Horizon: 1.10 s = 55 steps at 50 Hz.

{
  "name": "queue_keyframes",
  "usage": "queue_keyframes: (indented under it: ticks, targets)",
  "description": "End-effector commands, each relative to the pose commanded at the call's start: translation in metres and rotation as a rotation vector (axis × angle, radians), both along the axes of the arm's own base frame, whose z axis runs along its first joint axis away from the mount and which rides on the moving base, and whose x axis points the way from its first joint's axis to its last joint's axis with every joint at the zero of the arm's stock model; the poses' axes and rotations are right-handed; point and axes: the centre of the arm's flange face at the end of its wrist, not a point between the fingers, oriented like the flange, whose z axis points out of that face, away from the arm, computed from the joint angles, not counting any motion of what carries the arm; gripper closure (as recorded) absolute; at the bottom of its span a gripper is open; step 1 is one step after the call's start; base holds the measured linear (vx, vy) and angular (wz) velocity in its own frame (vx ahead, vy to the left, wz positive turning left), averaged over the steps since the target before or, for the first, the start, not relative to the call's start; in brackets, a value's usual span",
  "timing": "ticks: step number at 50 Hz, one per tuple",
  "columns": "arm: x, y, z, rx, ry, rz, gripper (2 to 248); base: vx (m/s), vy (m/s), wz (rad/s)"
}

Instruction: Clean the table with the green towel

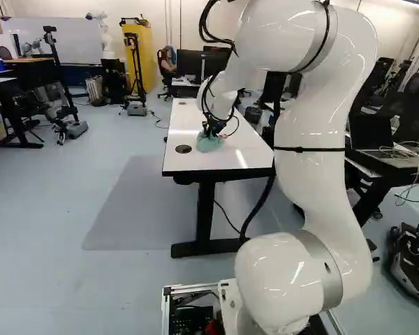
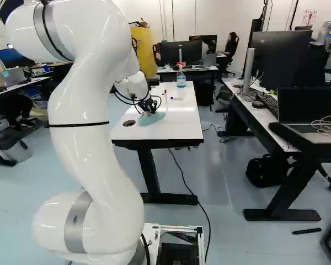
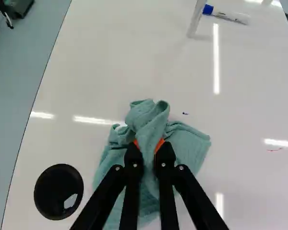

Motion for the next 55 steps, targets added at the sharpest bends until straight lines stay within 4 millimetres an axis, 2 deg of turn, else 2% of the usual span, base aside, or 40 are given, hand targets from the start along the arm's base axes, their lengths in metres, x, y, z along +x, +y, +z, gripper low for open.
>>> queue_keyframes:
  ticks: [20,37,45,55]
  targets:
    - [0.007,-0.036,-0.001,0.0,-0.005,-0.058,208,0.0,0.0,0.0]
    - [0.028,-0.06,-0.002,0.0,-0.021,-0.095,208,0.0,0.0,0.0]
    - [0.042,-0.061,-0.004,0.0,-0.033,-0.095,208,0.0,0.0,0.0]
    - [0.057,-0.051,-0.005,0.001,-0.045,-0.079,208,0.0,0.0,0.0]
